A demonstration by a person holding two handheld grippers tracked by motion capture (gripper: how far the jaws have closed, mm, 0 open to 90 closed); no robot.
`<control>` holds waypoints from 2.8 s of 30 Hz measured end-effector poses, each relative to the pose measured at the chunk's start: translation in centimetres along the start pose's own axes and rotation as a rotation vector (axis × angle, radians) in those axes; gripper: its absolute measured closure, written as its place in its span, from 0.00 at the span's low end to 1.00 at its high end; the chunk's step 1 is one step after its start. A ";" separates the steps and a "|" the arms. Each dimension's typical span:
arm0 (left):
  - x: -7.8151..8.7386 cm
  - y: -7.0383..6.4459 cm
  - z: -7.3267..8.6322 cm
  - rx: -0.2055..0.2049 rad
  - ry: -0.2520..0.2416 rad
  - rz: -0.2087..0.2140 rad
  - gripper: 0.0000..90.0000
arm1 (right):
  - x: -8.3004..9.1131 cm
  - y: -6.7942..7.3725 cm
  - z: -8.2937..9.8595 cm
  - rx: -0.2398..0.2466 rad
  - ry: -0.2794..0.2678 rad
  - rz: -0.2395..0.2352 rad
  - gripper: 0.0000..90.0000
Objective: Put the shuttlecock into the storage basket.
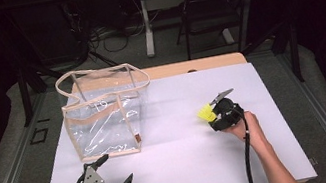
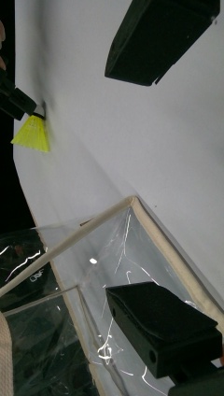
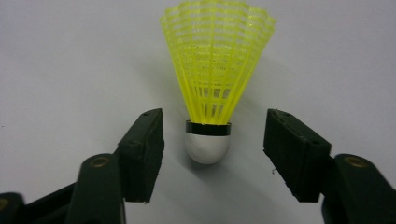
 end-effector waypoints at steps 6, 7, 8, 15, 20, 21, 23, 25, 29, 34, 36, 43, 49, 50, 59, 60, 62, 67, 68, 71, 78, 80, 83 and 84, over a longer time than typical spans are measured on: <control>0.0 -0.1 0.0 -0.001 0.001 0.002 0.00 | -0.4 0.1 0.0 0.005 0.032 0.009 0.54; 0.0 -0.1 0.0 0.000 0.001 0.003 0.00 | -0.4 0.1 0.1 0.008 0.042 0.006 0.55; 0.0 -0.1 0.0 -0.001 0.001 0.002 0.00 | -0.5 0.1 0.2 0.002 0.043 0.004 0.57; 0.0 -0.1 0.0 -0.002 0.002 0.003 0.00 | -0.8 0.2 0.4 -0.010 0.051 -0.007 0.59; -0.1 -0.2 0.0 -0.004 0.003 0.007 0.00 | -1.1 0.2 0.5 -0.011 0.064 -0.010 0.61; -0.1 -0.2 0.0 -0.004 0.004 0.008 0.00 | -1.1 0.2 0.6 -0.009 0.069 -0.008 0.62; -0.2 -0.2 0.0 -0.003 0.003 0.008 0.00 | -1.1 0.2 0.7 -0.012 0.081 -0.009 0.63; -0.2 -0.2 0.0 -0.004 0.005 0.008 0.00 | -1.4 0.1 0.6 -0.011 0.060 -0.007 0.64; -0.2 -0.3 0.1 -0.011 0.009 0.011 0.00 | -1.3 0.0 0.7 -0.010 0.079 -0.004 0.67; -0.3 -0.4 0.1 -0.016 0.014 0.014 0.00 | -1.5 0.2 0.7 -0.005 0.074 -0.005 0.71; -0.3 -0.4 0.1 -0.016 0.014 0.015 0.00 | -1.5 0.2 0.7 -0.006 0.073 -0.005 0.71; -0.4 -0.4 0.1 -0.016 0.016 0.014 0.00 | -1.4 0.1 0.8 -0.008 0.071 -0.018 0.72; -0.3 -0.3 0.1 -0.018 0.015 0.010 0.00 | -0.9 0.0 0.8 -0.020 0.067 -0.019 0.72; -0.3 -0.3 0.1 -0.018 0.014 0.010 0.00 | -0.8 -0.1 0.7 -0.014 0.071 -0.014 0.72; -0.2 -0.4 0.1 -0.020 0.014 0.010 0.00 | -0.2 0.1 0.3 -0.005 0.040 -0.018 0.72; -0.2 -0.4 0.1 -0.019 0.013 0.009 0.00 | -0.1 0.1 0.3 -0.004 0.053 -0.019 0.72; -0.2 -0.3 0.1 -0.021 0.013 0.009 0.00 | 0.1 0.1 0.2 -0.004 0.035 -0.019 0.72; -0.2 -0.3 0.1 -0.023 0.013 0.008 0.00 | 0.6 0.1 0.0 0.005 0.034 -0.017 0.72; -0.1 -0.3 0.1 -0.023 0.013 0.009 0.00 | 0.7 0.2 -0.1 0.001 0.022 -0.016 0.72; -0.1 -0.3 0.1 -0.023 0.013 0.008 0.00 | 1.1 0.2 -0.2 0.009 0.031 -0.014 0.72; -0.1 -0.3 0.0 -0.022 0.009 0.007 0.00 | 1.8 0.2 -0.5 0.008 0.012 -0.011 0.72; -0.1 -0.3 0.0 -0.022 0.008 0.008 0.00 | 2.0 0.2 -0.6 0.009 0.007 -0.010 0.72; -0.1 -0.3 0.0 -0.021 0.008 0.006 0.00 | 2.2 0.2 -0.7 0.015 0.004 -0.011 0.72; -0.1 -0.3 0.0 -0.021 0.008 0.005 0.00 | 2.2 0.3 -0.8 0.012 -0.005 -0.011 0.72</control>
Point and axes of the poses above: each handheld gripper's, and its own axes: x roughly backward along the jaws, z roughly out of its underside, y roughly to its left, the point moved 8 cm from there along -x, roughly forward along the jaws, and after that the axes turned 2 degrees about -y, right-handed, at the moved point
